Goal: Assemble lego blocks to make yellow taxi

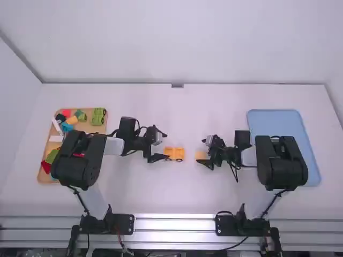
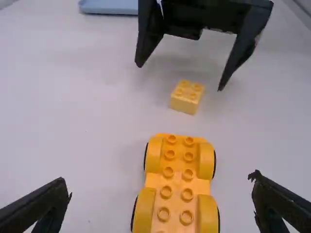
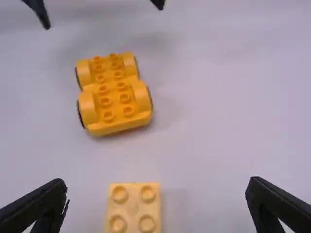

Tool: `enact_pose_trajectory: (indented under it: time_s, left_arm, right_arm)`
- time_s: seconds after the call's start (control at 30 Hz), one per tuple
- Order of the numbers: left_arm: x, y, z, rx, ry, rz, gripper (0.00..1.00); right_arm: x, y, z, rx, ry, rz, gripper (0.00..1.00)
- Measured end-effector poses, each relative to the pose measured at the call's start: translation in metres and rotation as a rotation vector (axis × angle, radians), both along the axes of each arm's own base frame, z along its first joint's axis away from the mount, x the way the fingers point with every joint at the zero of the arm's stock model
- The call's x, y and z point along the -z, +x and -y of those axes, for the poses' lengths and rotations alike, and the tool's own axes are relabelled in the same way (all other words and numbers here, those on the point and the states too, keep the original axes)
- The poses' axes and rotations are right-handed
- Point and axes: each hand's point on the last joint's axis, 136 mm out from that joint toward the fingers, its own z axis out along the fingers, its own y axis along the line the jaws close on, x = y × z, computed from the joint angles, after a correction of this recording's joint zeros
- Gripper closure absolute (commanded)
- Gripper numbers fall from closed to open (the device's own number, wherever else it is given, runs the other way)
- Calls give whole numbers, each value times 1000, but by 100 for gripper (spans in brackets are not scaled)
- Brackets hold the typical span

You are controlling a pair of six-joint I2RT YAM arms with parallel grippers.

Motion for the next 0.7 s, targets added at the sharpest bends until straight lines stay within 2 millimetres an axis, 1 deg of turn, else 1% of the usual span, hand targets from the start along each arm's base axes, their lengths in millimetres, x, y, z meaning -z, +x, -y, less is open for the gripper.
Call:
enact_pose_trajectory:
  time_s: [0.2,0.23,0.4,0.43,0.47,0.5,0.53,0.6,0.63,0.7]
  left_arm:
    - [0,0,0,0,-1,3,1]
    - [0,0,0,-1,0,1,1]
    - [0,0,0,0,0,-1,1]
    - [0,0,0,0,0,0,1]
    - [0,0,0,0,0,0,1]
    - [0,0,0,0,-1,3,1]
    - [0,0,0,0,-1,3,1]
    - [-2,-1,1,9,-13,0,1]
    - [-4,-2,2,17,-23,1,1]
    - [-5,-4,3,25,-33,-3,1]
  right_arm:
    - [11,-13,0,-12,-30,-8,0]
    - [12,-15,0,-10,-37,-9,3]
    - [19,-18,3,1,-67,-7,10]
    - [19,-16,4,6,-73,4,16]
    - [19,-15,5,8,-73,11,19]
    - [19,-14,6,14,-76,17,27]
    - [19,-13,7,15,-76,19,28]
    - [19,-13,8,19,-78,19,37]
    - [19,-13,8,20,-78,17,39]
    - [20,-14,8,19,-78,7,39]
